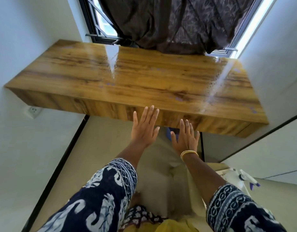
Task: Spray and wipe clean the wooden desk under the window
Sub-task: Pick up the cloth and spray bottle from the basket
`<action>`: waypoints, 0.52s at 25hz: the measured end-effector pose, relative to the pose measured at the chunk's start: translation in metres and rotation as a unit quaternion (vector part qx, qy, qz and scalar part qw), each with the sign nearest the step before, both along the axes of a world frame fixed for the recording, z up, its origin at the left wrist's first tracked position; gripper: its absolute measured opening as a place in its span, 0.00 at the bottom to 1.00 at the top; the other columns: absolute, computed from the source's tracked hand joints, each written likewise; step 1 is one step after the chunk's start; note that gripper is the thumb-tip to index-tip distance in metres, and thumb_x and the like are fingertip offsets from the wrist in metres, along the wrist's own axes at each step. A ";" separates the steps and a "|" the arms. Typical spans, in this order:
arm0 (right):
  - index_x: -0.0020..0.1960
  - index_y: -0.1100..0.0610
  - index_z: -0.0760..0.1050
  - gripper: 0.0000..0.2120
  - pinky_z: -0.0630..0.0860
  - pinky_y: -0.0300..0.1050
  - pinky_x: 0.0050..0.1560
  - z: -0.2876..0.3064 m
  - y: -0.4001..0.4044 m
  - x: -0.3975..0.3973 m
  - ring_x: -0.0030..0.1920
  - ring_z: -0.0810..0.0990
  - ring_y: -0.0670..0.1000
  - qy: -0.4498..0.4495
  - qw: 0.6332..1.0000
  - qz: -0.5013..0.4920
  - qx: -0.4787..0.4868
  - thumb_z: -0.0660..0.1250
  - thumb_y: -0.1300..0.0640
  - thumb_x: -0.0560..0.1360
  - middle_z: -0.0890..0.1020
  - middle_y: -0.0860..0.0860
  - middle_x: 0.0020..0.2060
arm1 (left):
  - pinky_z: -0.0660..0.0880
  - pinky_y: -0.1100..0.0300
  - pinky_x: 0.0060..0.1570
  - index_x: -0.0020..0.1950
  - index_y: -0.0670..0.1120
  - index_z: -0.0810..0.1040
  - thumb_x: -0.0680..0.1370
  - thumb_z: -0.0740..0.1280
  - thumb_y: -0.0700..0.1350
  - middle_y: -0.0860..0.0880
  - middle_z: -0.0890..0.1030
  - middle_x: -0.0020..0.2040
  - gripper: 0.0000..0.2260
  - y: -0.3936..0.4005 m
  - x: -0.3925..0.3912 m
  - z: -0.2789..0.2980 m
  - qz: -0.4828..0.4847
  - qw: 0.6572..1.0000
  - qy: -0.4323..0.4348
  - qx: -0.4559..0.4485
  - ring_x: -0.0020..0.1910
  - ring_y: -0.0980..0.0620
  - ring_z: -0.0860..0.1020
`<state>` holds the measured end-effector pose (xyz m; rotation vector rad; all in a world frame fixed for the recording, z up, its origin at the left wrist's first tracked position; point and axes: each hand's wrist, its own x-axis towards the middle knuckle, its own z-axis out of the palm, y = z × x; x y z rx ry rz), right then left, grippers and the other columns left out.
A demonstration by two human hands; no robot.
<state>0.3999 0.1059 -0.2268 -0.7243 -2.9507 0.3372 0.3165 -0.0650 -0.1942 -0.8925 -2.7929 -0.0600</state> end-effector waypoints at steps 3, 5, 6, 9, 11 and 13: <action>0.80 0.55 0.51 0.34 0.54 0.65 0.73 -0.008 -0.009 0.023 0.78 0.54 0.56 -0.029 0.999 -0.005 -0.017 0.52 0.39 0.80 0.55 0.54 0.79 | 0.49 0.35 0.71 0.80 0.47 0.46 0.80 0.51 0.57 0.46 0.49 0.80 0.32 -0.011 0.022 -0.007 -0.003 1.000 -0.010 -0.004 0.79 0.46 0.52; 0.80 0.55 0.51 0.34 0.55 0.66 0.73 -0.014 -0.016 0.036 0.78 0.55 0.57 -0.025 0.999 -0.024 -0.022 0.54 0.40 0.80 0.56 0.55 0.79 | 0.51 0.35 0.71 0.80 0.47 0.47 0.80 0.52 0.57 0.45 0.50 0.80 0.32 -0.017 0.033 -0.013 -0.010 1.000 -0.011 -0.014 0.79 0.45 0.52; 0.79 0.56 0.52 0.34 0.56 0.66 0.73 -0.017 -0.020 0.044 0.78 0.56 0.57 -0.026 0.999 -0.032 -0.027 0.55 0.40 0.80 0.57 0.55 0.78 | 0.51 0.35 0.71 0.80 0.47 0.47 0.80 0.52 0.57 0.45 0.50 0.80 0.32 -0.019 0.039 -0.016 -0.015 1.000 -0.017 -0.016 0.79 0.45 0.53; 0.78 0.57 0.55 0.34 0.59 0.66 0.71 -0.028 -0.030 0.067 0.77 0.59 0.58 -0.023 0.998 -0.049 -0.031 0.57 0.41 0.79 0.60 0.56 0.77 | 0.52 0.35 0.71 0.80 0.47 0.49 0.80 0.52 0.57 0.45 0.52 0.80 0.31 -0.029 0.058 -0.021 -0.027 0.999 -0.023 -0.014 0.78 0.45 0.53; 0.78 0.57 0.56 0.33 0.60 0.66 0.70 -0.033 -0.037 0.080 0.76 0.60 0.58 -0.023 0.997 -0.066 -0.039 0.58 0.41 0.79 0.61 0.57 0.77 | 0.54 0.34 0.70 0.80 0.47 0.52 0.79 0.52 0.57 0.44 0.54 0.80 0.31 -0.037 0.068 -0.025 -0.034 0.999 -0.033 -0.010 0.78 0.45 0.55; 0.77 0.57 0.58 0.33 0.61 0.66 0.69 -0.039 -0.041 0.093 0.76 0.61 0.58 -0.022 0.995 -0.085 -0.046 0.58 0.41 0.78 0.62 0.57 0.76 | 0.54 0.34 0.70 0.80 0.47 0.53 0.79 0.52 0.56 0.44 0.56 0.79 0.31 -0.044 0.077 -0.032 -0.033 0.999 -0.038 -0.016 0.78 0.44 0.56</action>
